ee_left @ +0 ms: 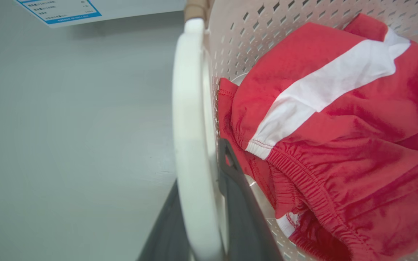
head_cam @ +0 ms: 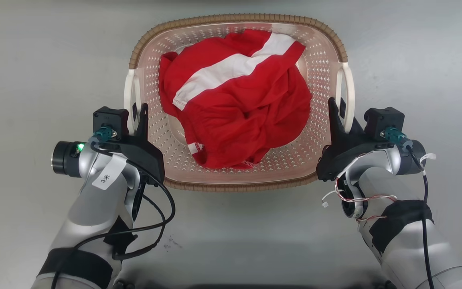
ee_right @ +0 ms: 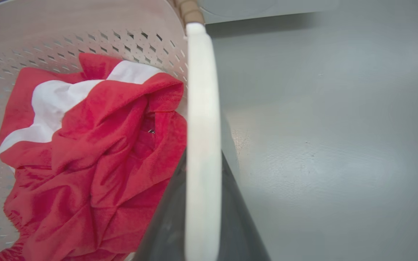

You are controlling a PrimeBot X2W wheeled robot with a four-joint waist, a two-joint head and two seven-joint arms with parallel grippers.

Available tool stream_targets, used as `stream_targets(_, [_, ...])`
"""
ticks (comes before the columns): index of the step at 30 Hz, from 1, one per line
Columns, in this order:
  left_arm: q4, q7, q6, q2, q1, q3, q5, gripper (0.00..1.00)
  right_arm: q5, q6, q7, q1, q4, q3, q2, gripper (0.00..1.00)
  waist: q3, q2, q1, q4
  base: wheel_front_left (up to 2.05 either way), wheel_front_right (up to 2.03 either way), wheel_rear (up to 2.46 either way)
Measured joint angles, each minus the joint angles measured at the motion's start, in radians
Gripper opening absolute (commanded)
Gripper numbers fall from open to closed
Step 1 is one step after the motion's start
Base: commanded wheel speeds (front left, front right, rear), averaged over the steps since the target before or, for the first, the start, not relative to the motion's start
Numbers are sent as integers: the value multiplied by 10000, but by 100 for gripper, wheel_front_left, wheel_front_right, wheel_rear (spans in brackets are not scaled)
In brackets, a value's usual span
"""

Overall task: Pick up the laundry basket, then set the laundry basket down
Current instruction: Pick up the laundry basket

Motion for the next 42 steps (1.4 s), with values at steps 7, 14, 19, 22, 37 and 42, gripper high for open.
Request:
stream_targets(7, [201,0,0,4,208,-272,-184,0,286,-4,2,147,217,261,0,0,-587,0,0,-26,0,0,0])
stream_targets(14, [341,0,0,-2,598,-627,-585,0,631,-4,2,381,675,566,15,0,-1404,0,-1,-37,0,0,0])
stream_targets(19, [527,8,0,-13,1004,-871,-782,0,832,-2,2,653,989,876,61,0,-2084,0,-1,-33,0,0,0])
stream_targets(22, [623,8,0,-19,1272,-995,-961,0,1051,-2,8,868,1074,1101,67,0,-2510,0,-1,-26,0,0,0])
stream_targets(37, [1057,719,-90,-6,2815,-1751,-1787,0,2569,15,777,2438,1166,2477,73,0,-4724,-1,-3,-1,0,0,0])
stream_targets(42, [1166,1062,-165,13,3390,-1960,-1969,0,3114,0,1250,3019,1129,2899,73,0,-5476,-2,-3,-20,0,0,0])
